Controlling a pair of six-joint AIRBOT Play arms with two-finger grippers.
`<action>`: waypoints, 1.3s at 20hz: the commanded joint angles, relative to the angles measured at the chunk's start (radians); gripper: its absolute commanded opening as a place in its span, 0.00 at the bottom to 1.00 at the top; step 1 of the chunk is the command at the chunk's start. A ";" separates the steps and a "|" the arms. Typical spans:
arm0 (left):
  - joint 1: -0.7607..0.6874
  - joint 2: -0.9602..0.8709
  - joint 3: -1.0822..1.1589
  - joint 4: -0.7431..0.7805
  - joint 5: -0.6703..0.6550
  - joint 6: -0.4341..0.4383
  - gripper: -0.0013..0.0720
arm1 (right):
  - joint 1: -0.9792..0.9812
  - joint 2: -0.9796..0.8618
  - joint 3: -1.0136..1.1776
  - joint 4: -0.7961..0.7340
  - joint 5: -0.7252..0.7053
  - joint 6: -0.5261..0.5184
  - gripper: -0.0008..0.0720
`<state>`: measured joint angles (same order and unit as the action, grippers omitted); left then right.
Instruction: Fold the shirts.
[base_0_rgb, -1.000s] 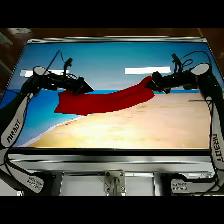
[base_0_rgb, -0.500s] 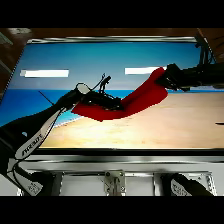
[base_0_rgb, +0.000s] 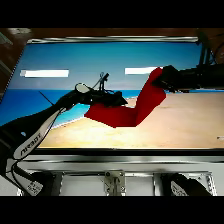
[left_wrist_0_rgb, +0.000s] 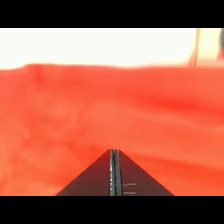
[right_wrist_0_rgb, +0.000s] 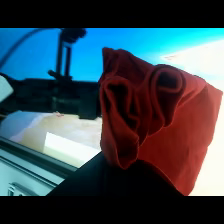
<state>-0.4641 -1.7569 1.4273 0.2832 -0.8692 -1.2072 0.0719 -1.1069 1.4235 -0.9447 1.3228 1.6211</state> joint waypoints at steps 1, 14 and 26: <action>0.203 0.171 0.000 -0.010 -0.003 0.028 0.08 | 0.178 -0.092 0.000 -0.045 -0.144 0.013 0.11; 0.753 0.841 0.000 -0.007 -0.187 0.028 0.08 | 0.553 -0.720 0.001 0.307 -0.784 0.010 0.74; 0.757 0.845 -0.001 0.157 -0.199 0.028 0.08 | 0.072 -0.483 -0.016 -0.353 0.152 0.038 0.89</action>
<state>0.2913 -0.9123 1.4261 0.3786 -1.0584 -1.1786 0.2768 -1.6299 1.4197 -1.0210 1.1229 1.5856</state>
